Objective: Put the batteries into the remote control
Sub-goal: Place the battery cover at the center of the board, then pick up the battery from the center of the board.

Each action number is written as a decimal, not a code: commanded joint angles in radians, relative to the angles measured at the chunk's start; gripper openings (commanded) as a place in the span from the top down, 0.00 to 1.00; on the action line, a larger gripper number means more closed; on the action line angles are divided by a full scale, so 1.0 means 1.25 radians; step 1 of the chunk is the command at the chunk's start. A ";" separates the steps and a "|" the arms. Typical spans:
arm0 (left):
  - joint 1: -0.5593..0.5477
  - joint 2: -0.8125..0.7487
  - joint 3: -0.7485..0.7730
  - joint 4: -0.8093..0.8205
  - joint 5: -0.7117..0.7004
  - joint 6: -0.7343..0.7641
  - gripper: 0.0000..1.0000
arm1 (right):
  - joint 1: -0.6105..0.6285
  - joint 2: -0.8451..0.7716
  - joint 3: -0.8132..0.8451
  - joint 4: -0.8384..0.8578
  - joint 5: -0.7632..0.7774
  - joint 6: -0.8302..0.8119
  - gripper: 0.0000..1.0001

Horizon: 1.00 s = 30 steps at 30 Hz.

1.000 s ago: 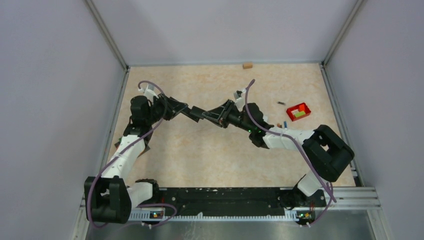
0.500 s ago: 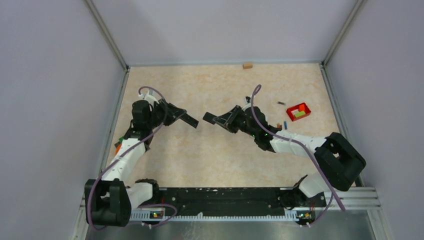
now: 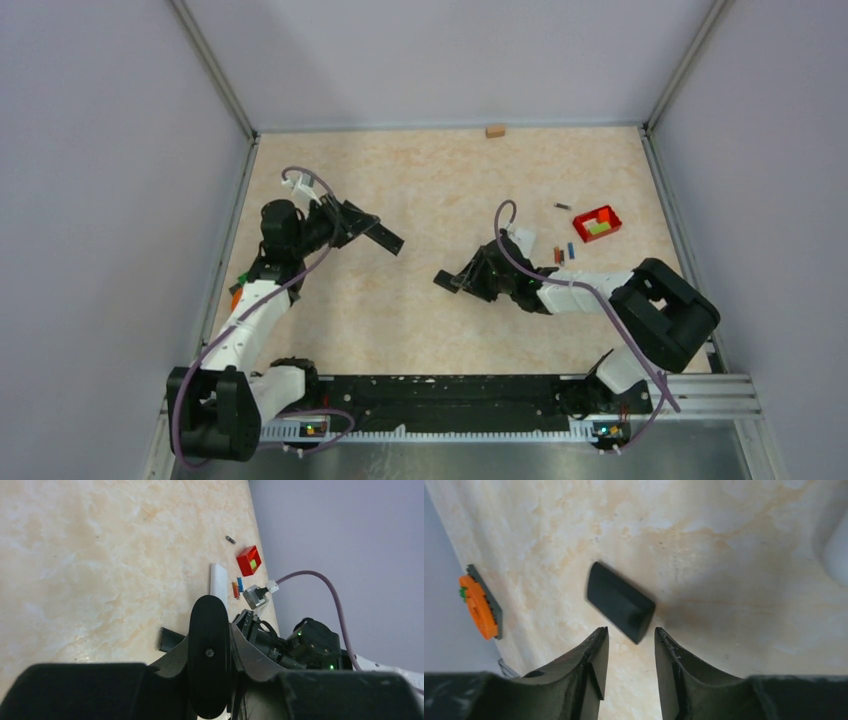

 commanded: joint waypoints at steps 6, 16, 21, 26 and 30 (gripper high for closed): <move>-0.094 -0.003 0.029 0.120 0.091 0.064 1.00 | -0.032 -0.172 0.052 -0.255 0.092 -0.181 0.45; -0.184 0.053 0.034 0.275 0.262 0.041 1.00 | -0.289 -0.258 0.115 -0.563 0.276 -0.407 0.64; -0.205 0.062 0.033 0.302 0.301 0.031 1.00 | -0.388 -0.212 0.122 -0.543 0.291 -0.462 0.64; -0.214 0.064 0.036 0.297 0.316 0.033 1.00 | -0.449 -0.109 0.152 -0.507 0.287 -0.508 0.63; -0.218 0.065 0.036 0.295 0.329 0.038 1.00 | -0.469 -0.059 0.171 -0.477 0.293 -0.526 0.64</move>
